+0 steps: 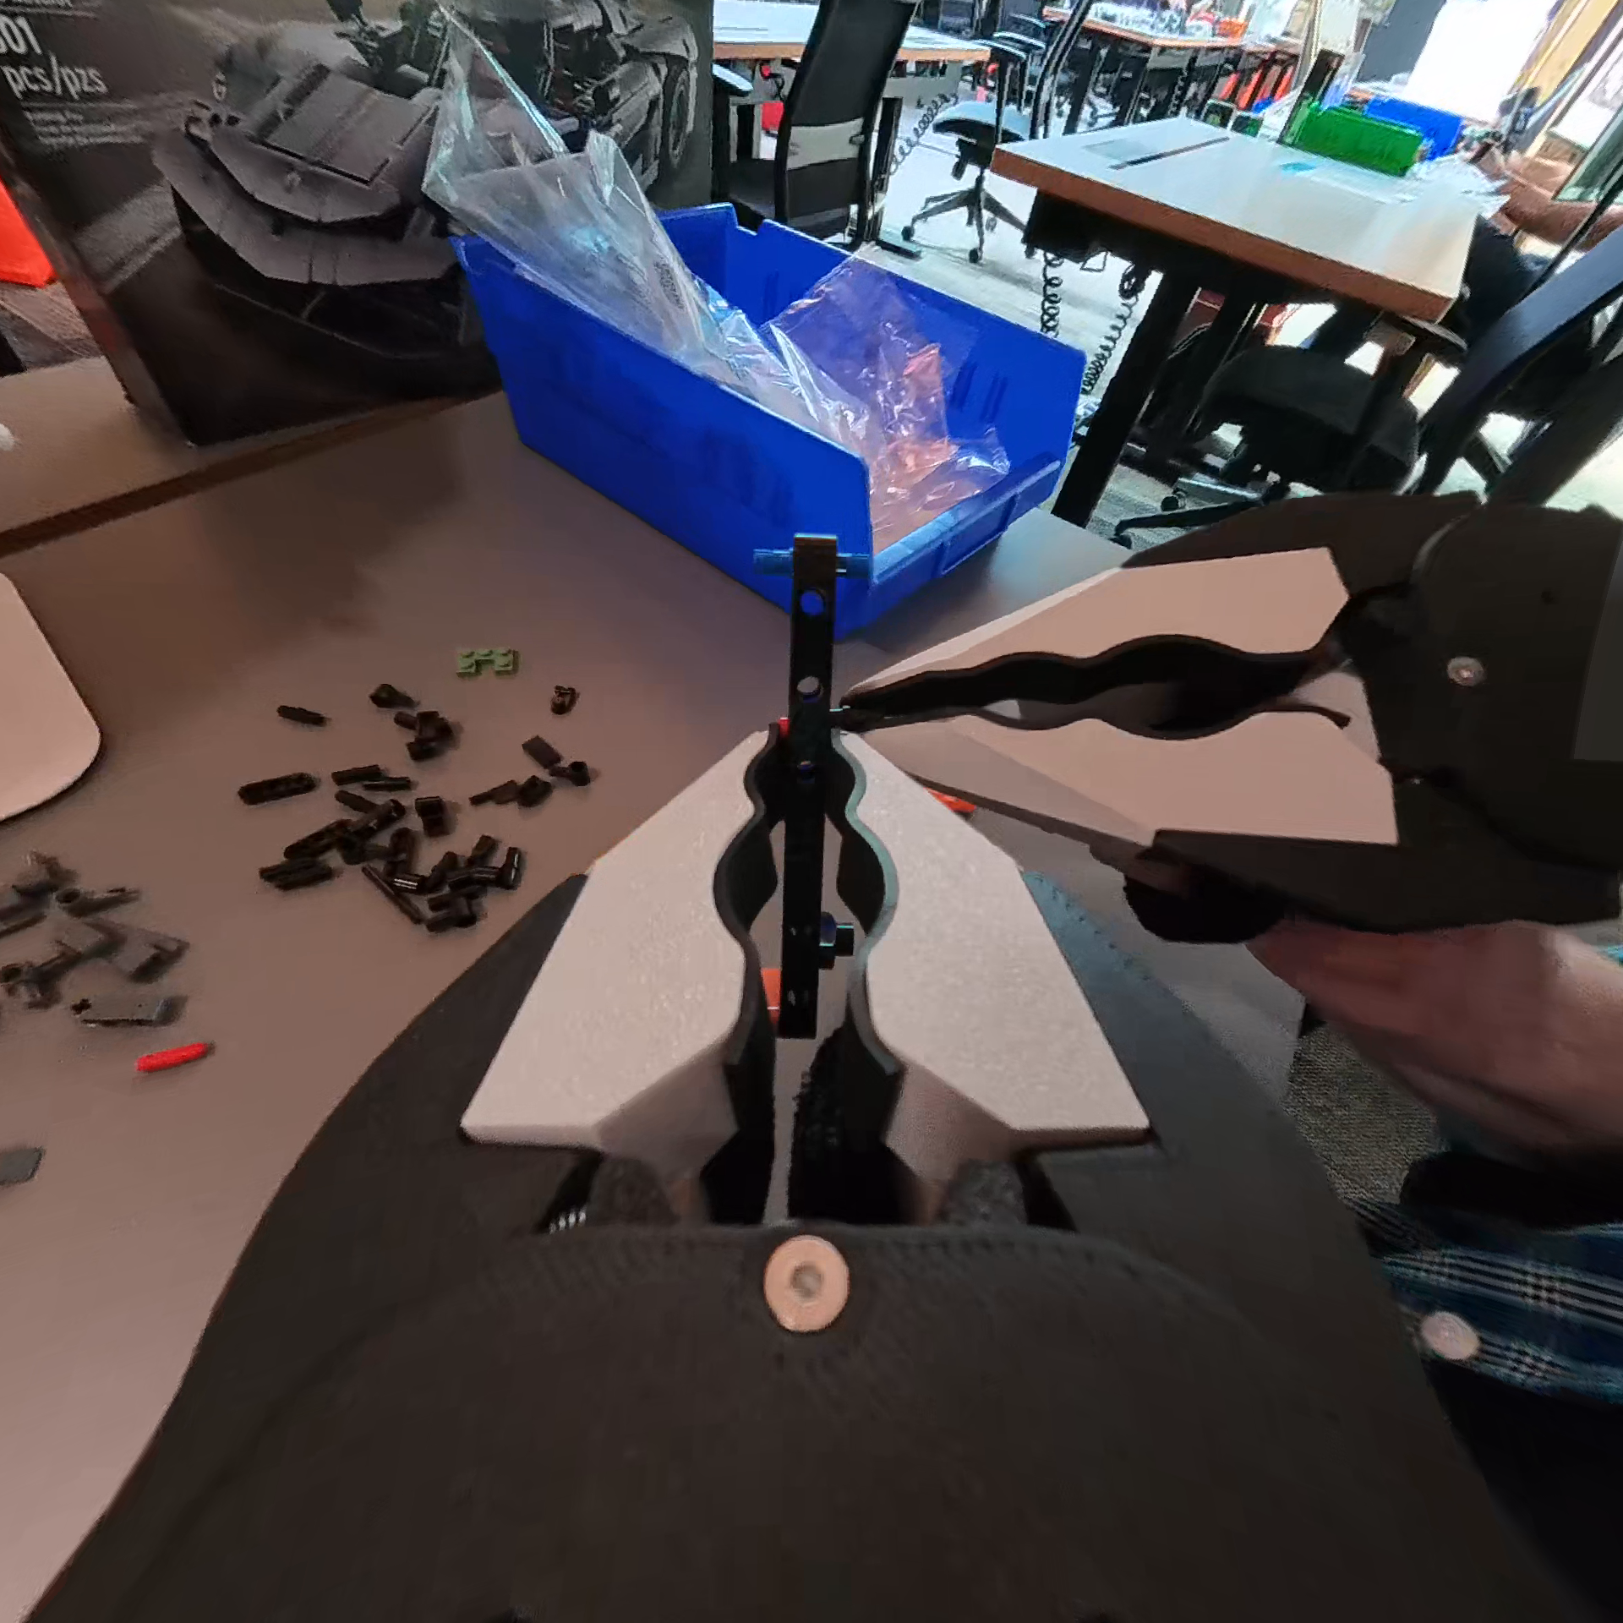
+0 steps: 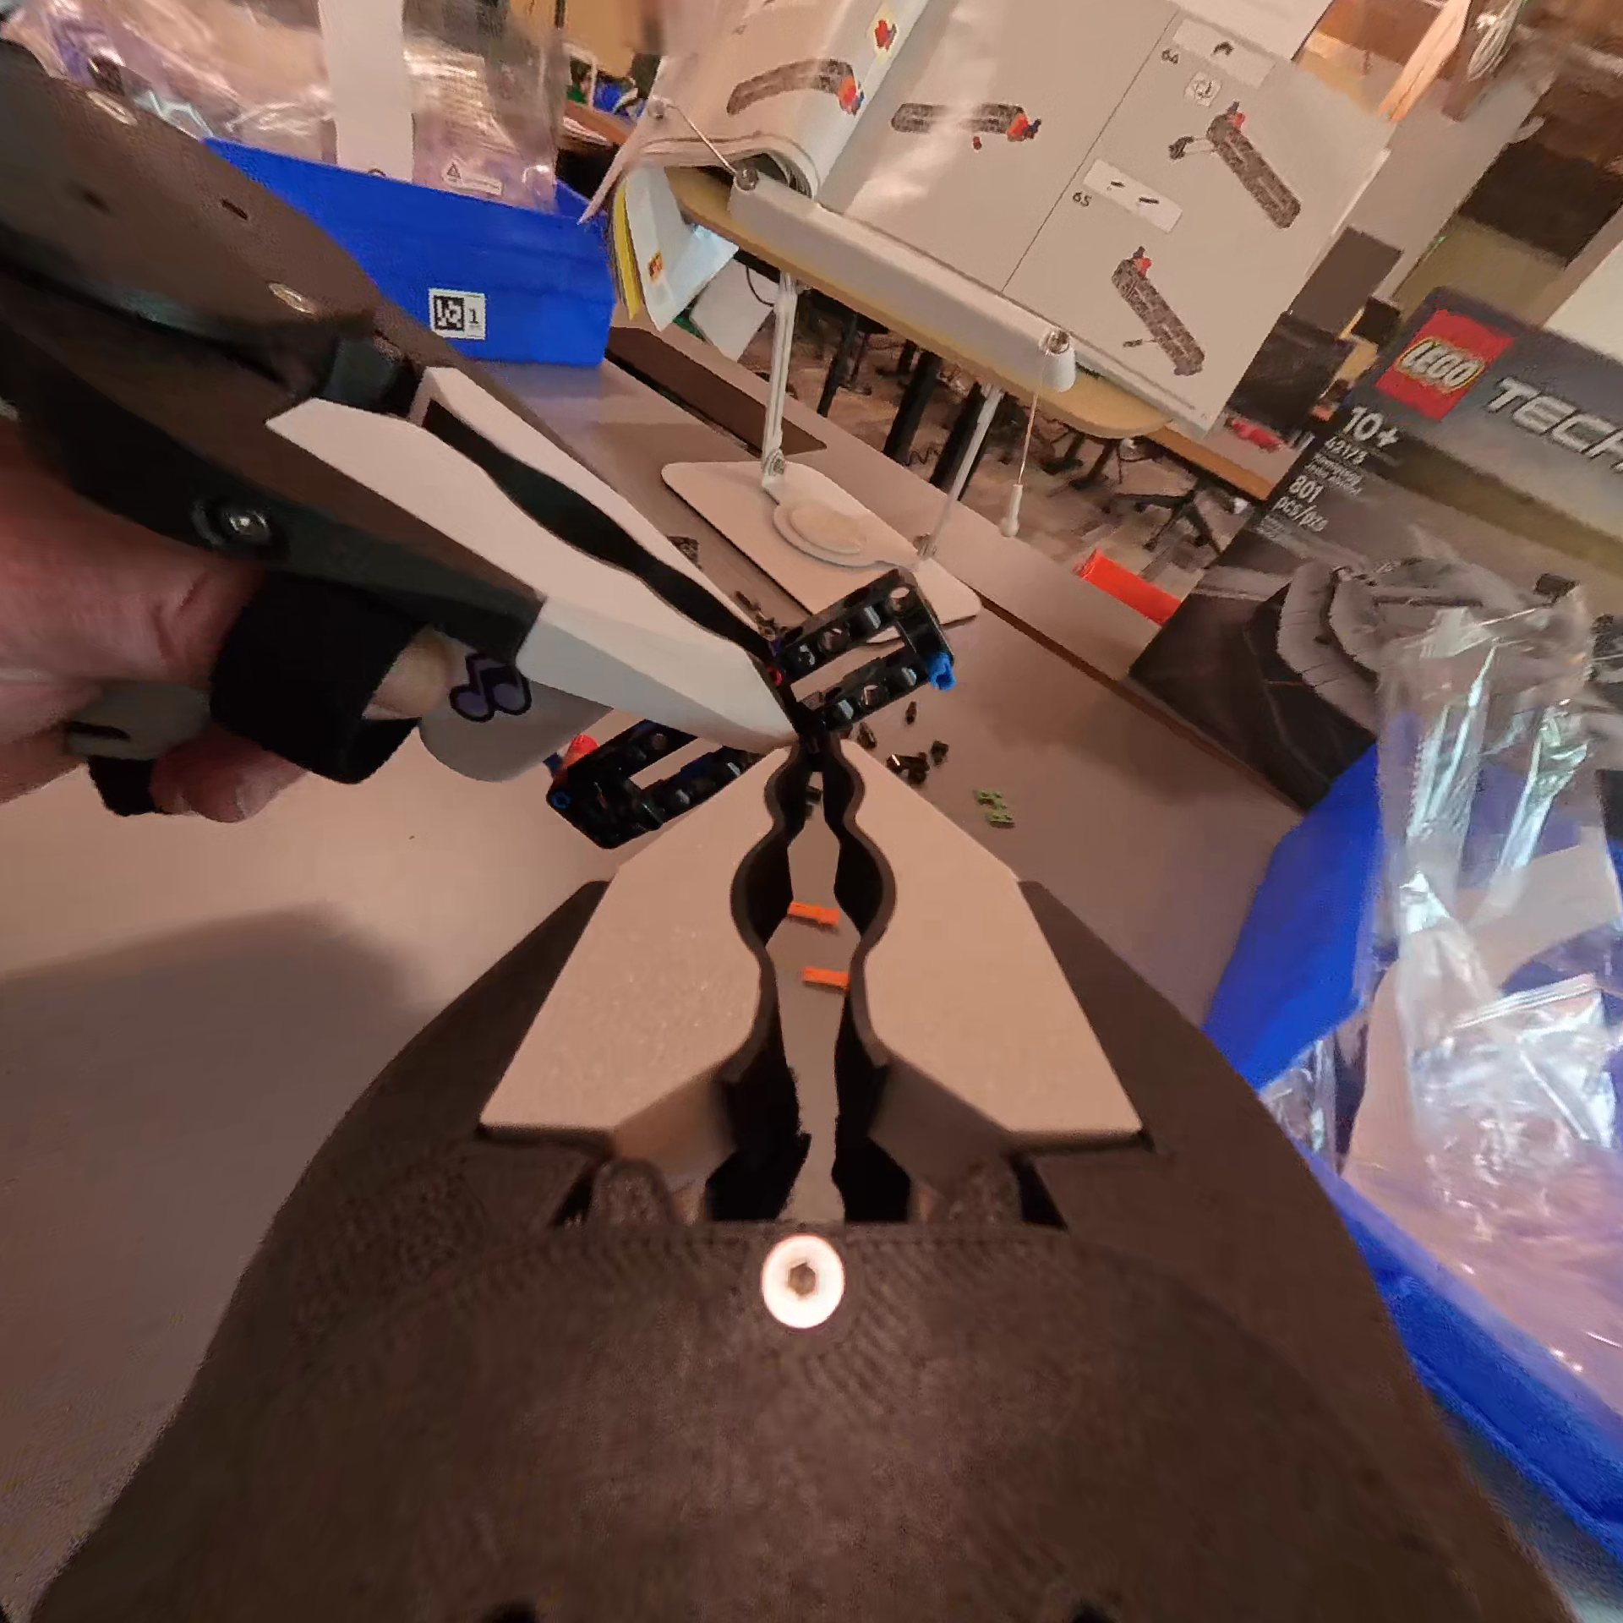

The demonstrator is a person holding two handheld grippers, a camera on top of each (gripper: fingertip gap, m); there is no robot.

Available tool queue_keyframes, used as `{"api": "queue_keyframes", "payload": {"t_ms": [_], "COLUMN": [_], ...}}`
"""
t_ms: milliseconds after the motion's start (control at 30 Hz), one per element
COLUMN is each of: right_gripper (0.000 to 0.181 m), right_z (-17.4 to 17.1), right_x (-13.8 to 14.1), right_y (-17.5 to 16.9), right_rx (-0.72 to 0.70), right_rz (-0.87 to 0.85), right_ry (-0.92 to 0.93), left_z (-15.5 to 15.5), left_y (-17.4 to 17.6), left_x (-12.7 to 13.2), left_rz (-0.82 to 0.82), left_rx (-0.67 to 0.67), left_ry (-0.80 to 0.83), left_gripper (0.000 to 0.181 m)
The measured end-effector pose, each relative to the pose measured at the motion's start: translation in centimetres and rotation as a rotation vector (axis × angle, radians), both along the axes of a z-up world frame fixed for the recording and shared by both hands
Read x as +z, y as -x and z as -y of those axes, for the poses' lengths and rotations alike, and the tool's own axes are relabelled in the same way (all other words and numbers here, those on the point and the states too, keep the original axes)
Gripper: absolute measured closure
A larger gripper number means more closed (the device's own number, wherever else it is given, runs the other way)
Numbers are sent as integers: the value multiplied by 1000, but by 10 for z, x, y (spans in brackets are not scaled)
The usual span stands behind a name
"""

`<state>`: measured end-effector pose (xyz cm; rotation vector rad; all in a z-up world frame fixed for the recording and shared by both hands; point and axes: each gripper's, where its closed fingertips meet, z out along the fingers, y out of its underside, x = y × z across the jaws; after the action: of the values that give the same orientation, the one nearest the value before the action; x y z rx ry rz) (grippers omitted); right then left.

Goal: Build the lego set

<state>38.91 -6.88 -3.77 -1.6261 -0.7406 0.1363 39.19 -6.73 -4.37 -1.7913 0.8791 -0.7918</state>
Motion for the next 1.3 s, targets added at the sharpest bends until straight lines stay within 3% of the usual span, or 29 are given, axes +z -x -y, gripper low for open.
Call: {"api": "queue_keyframes", "payload": {"t_ms": [33,500,800,933,1033,1300], "right_gripper": [181,181,181,177,161,157], "right_z": [-1,1,-3,-1,2,15], "right_x": [-2,-6,-10,-8,-4,26], "right_y": [1,11,13,14,13,5], "right_rx": [5,47,26,107,164,527], "right_rz": [-2,11,83,-54,-148,-702], "right_ry": [13,19,-3,88,134,392], "left_z": [-1,3,-1,-1,1,14], "left_y": [1,10,14,14,14,10], "left_x": [-2,-8,-12,-11,-6,16], "left_rz": [-14,174,89,156,230,381], "left_rx": [-9,-63,44,8,-39,-209], "left_ry": [-5,245,158,227,273,322], "left_gripper": [173,173,173,173,174,174]}}
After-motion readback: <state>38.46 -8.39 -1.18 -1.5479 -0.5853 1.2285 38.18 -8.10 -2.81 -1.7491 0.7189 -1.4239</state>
